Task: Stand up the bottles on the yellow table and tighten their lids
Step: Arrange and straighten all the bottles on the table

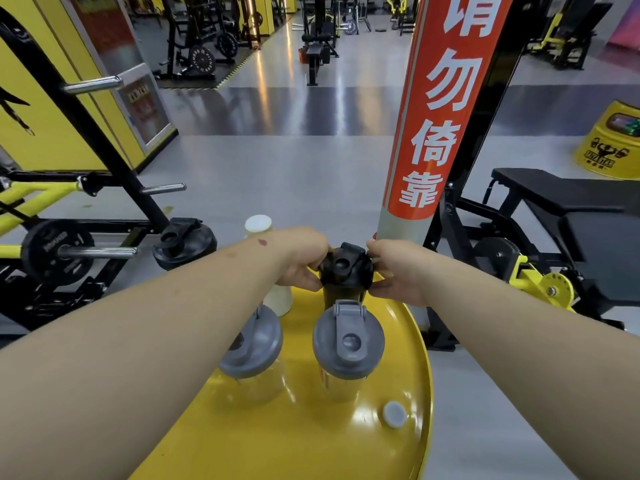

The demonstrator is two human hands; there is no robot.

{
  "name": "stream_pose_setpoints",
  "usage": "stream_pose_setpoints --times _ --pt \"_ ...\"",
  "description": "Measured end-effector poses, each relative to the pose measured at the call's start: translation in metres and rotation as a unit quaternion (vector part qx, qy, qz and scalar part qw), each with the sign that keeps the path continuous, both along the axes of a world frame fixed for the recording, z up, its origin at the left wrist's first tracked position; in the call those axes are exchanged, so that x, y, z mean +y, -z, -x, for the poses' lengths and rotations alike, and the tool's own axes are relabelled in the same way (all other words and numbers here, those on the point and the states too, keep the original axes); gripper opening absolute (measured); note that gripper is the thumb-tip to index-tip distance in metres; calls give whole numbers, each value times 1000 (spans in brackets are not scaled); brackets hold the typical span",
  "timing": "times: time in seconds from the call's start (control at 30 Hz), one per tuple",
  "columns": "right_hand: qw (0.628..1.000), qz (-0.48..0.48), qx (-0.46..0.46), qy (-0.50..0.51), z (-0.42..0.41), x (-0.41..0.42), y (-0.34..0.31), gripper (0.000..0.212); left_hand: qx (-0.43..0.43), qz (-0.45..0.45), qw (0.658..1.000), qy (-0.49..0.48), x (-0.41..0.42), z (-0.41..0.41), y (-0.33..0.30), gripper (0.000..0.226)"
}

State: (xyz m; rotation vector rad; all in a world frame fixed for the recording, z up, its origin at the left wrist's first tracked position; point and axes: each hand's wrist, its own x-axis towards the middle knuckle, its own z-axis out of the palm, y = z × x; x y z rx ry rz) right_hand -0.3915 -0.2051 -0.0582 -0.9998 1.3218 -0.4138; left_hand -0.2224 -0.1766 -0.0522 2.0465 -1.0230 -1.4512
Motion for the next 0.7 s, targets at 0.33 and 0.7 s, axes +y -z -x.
stream_pose_setpoints --times 0.33,0.7 --pt "999 46 8 -21 -1 -10 14 25 79 -18 991 -107 9 2 1 56" --pt "989 104 72 -75 -10 -4 18 27 103 -15 988 -118 15 -4 12 68"
